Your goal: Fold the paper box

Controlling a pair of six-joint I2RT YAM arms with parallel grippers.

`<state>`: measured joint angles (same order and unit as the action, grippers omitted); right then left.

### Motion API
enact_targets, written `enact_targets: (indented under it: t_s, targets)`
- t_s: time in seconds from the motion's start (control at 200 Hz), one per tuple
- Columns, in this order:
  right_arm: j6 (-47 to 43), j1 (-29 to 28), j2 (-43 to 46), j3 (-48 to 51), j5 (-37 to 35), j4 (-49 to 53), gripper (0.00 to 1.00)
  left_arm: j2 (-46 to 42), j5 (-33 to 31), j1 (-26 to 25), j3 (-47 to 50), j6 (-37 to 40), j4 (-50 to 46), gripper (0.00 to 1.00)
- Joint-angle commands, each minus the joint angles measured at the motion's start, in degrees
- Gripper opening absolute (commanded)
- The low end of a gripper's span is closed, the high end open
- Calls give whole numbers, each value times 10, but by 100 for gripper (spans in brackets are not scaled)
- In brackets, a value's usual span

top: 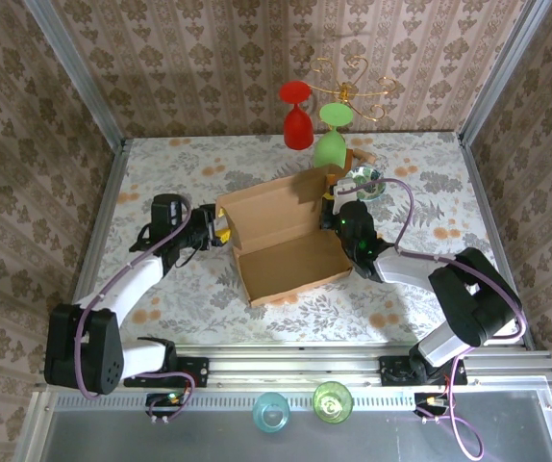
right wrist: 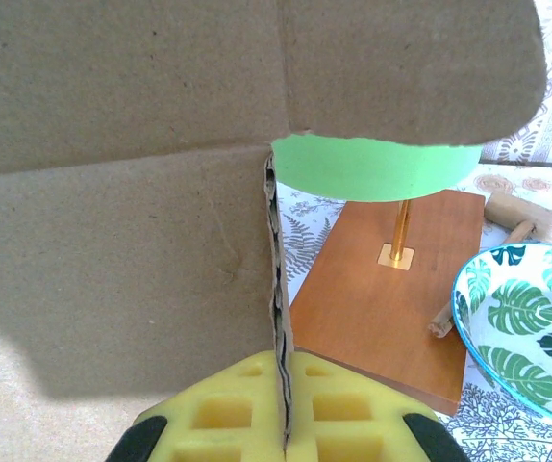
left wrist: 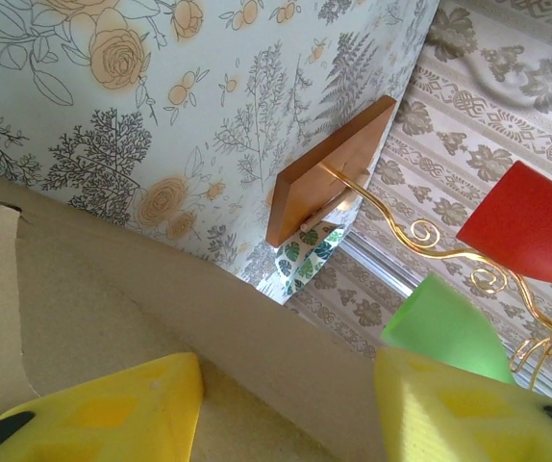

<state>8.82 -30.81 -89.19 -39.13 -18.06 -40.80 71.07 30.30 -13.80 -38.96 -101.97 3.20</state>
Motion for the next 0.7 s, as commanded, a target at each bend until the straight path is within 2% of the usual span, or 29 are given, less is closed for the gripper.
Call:
enact_targets:
  t_s: [0.0, 0.175, 0.45, 0.695]
  targets:
    - [-13, -19, 2, 11, 11, 3, 0, -8, 26, -10, 5, -6, 8, 52]
    - [-14, -19, -21, -14, -3, -14, 0, 24, 30, -8, -33, -7, 38, 51]
    - [-20, -15, -70, -99, -2, -28, 0, 62, 45, 27, -116, 58, 12, 50]
    - [-13, -15, -84, -88, -6, -43, 0, 64, 59, 35, -103, 138, -6, 49]
